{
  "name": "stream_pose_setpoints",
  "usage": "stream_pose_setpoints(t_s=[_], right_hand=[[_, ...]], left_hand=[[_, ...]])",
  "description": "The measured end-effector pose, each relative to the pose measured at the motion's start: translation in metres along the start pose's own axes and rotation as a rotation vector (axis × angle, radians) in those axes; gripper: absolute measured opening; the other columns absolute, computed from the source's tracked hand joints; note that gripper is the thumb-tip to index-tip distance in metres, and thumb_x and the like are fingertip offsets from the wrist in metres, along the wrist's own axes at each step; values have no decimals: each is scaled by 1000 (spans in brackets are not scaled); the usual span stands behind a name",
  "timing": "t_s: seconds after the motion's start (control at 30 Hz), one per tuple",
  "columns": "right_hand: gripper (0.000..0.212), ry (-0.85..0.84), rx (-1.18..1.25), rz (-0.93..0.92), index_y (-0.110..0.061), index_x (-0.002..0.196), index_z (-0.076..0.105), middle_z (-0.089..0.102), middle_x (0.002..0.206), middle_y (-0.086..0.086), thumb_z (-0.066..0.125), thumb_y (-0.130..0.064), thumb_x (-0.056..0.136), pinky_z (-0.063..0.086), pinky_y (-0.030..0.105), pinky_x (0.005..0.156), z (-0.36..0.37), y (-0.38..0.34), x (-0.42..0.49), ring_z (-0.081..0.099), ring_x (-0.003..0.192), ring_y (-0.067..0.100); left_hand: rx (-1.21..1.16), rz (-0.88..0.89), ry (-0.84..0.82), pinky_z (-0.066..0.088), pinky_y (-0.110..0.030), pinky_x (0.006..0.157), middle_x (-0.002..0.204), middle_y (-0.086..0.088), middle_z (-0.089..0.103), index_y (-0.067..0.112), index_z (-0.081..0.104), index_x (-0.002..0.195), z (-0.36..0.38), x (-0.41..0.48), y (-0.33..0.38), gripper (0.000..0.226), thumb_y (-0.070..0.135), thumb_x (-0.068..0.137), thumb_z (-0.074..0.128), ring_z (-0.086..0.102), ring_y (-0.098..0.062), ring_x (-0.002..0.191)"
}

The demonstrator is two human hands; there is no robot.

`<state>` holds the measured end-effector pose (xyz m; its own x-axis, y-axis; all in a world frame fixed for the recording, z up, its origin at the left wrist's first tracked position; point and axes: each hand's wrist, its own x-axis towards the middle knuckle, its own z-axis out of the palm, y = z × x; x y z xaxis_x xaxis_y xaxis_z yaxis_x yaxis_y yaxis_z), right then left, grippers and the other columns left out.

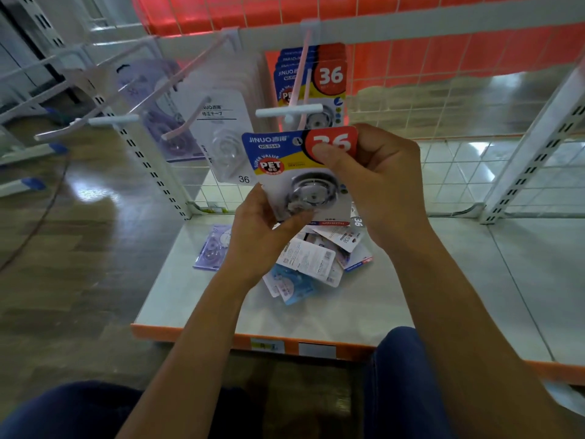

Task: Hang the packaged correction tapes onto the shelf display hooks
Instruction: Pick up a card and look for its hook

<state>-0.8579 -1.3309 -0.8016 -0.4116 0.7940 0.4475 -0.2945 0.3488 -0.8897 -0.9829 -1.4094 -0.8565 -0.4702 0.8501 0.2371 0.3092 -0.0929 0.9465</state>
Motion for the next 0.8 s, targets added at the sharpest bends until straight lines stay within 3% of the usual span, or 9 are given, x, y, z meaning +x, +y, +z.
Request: stream_pose_setpoints(t_s=[0.13,0.27,0.47,0.57,0.67,0.8], right_hand=[[6,38,-7,-12,-20,85,69,73,77,-2,68,-16,81,59,34,74,4,4,4,72,81,16],[5,89,-17,-46,-11,87,69,71,76,11,67,-14,83,57,28,73,3,9,6,68,76,15],[12,129,-67,-16,-6,97,68,68,80,0,66,-12,86,51,17,70,4,28,19,65,74,1],[20,166,-180,9,-1,88,66,59,67,-6,65,-21,84,46,25,63,3,47,35,53,61,3],[19,235,-281,19,-10,77,63,50,58,-12,66,-27,84,36,22,57,1,64,55,42,51,-1],[24,297,-418,54,-11,76,63,54,60,-10,66,-33,87,39,24,57,-1,78,85,48,54,0]], left_hand=[[-7,4,0,52,-14,75,101,11,67,29,54,104,-2,2,1,41,2,80,73,67,-1,92],[36,13,-16,53,-17,78,103,14,67,33,53,104,-3,4,-1,42,7,80,74,66,-1,96],[-43,-58,-31,56,-27,84,108,5,68,26,54,110,3,16,-9,41,12,79,76,67,-8,100],[-21,-39,-39,54,-29,89,115,-2,67,18,53,120,8,41,-14,46,16,78,73,66,-11,105],[54,-12,-60,55,-29,90,117,-6,65,8,48,127,12,71,-19,42,12,89,65,65,-10,104],[170,-1,12,53,-40,93,119,-7,61,12,43,127,20,100,-22,57,40,81,63,61,-18,107]])
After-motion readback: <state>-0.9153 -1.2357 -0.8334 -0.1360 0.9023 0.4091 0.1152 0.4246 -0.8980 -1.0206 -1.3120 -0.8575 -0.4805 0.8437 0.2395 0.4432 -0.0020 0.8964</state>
